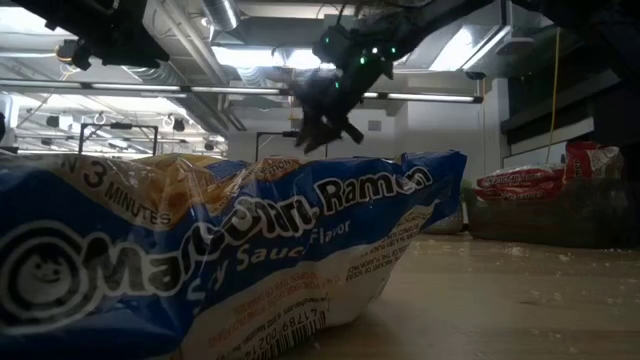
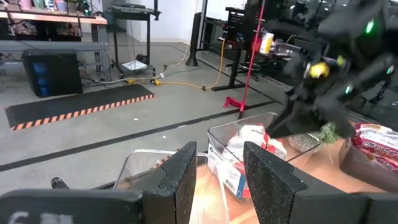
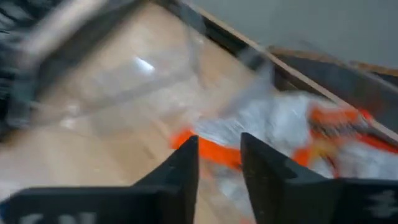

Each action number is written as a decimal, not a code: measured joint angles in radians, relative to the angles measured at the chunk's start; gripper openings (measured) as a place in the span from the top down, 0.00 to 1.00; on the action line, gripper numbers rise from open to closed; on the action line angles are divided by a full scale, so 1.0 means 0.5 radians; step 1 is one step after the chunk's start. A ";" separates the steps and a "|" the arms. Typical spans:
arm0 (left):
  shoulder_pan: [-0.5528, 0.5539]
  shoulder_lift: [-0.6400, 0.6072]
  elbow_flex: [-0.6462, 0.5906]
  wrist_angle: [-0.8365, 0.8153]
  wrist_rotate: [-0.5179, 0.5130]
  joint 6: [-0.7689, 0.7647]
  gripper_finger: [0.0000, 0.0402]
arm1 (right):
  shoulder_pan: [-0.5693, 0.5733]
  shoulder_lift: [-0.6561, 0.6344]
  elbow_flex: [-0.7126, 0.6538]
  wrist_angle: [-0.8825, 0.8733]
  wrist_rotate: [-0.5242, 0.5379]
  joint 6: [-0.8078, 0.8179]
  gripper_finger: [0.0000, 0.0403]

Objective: Sort Maruchan noodles
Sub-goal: Put the orange noodle pack into the right transparent bin

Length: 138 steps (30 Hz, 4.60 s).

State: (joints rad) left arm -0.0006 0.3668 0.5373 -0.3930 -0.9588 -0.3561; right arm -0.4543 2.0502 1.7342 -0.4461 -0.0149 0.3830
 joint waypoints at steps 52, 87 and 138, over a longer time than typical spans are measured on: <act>0.001 -0.001 0.000 -0.007 0.018 -0.002 0.68 | -0.051 -0.048 0.227 -0.224 -0.208 -0.155 0.92; 0.000 0.000 -0.001 -0.052 0.444 -0.002 0.68 | 0.850 -0.053 -1.200 1.217 -0.180 1.279 0.17; 0.000 0.000 -0.001 -0.082 0.387 -0.012 0.68 | -0.426 -0.757 -1.165 0.835 -0.833 0.776 0.98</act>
State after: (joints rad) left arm -0.0006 0.3666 0.5369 -0.4343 -0.7651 -0.3623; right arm -0.6672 1.6718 1.1519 -0.0285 -0.4313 0.7708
